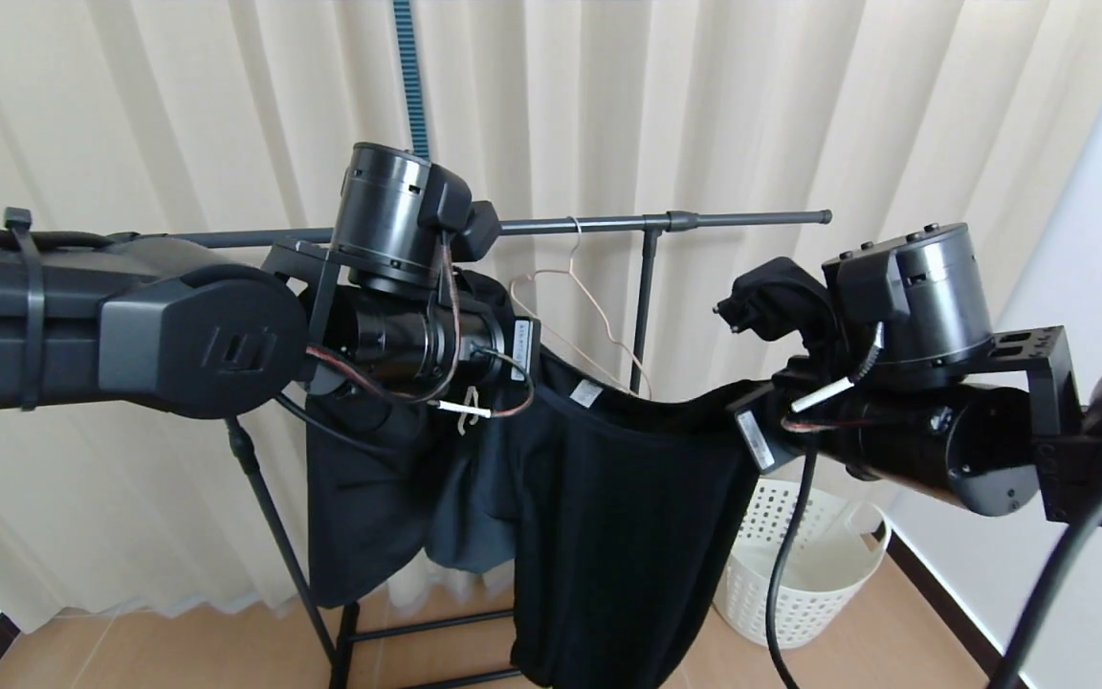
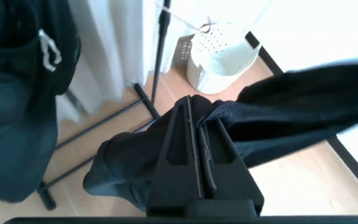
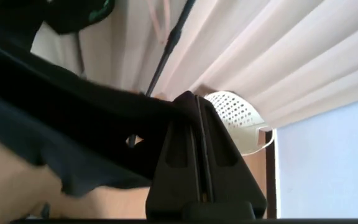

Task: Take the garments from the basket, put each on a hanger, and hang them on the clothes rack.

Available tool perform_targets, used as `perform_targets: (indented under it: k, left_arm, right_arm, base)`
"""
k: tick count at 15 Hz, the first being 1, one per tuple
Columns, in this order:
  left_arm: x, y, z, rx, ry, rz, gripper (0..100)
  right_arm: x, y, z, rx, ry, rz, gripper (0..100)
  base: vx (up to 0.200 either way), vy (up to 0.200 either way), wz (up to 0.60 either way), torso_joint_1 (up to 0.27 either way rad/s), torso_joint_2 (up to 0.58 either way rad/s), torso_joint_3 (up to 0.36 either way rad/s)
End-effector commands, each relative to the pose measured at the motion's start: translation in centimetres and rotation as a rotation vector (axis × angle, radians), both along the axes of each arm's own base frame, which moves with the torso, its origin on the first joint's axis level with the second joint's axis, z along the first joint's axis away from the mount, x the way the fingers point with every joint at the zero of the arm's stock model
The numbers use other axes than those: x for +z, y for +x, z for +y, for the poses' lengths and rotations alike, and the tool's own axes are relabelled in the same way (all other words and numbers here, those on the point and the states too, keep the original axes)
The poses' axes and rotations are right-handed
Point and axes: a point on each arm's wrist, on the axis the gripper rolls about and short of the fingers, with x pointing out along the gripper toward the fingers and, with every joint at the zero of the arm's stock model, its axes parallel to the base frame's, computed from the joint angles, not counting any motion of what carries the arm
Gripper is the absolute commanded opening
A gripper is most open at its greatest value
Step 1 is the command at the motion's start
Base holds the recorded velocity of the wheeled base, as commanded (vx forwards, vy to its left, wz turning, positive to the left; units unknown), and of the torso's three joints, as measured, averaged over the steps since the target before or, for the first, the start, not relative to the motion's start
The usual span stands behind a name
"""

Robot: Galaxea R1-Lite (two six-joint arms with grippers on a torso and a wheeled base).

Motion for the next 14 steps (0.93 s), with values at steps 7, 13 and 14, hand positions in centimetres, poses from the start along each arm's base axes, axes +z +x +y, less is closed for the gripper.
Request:
perform_targets:
  k: [7,13,14]
  left_arm:
    - [2.2,1.4,-1.3,-0.109,-0.103,-0.047,0]
    - [4.3,2.2,-2.8,-0.17,-0.17,-0.106,0]
    - [4.4,2.2,-2.8,-0.17,-0.171,-0.108,0]
  right_arm:
    - [1.2,-7.1,5.0,0.281,0.049,0.109,0]
    - [1.7,-8.1,8.9,0.294,0.287,0.184,0]
    - [1.6,-8.0,9.8,0.29,0.346,0.203,0]
  base:
    - [0.0,0.0,0.0,0.0,0.0,0.0]
    - [0.0,0.0,0.0,0.0,0.0,0.0]
    - [0.0,0.0,0.0,0.0,0.0,0.0]
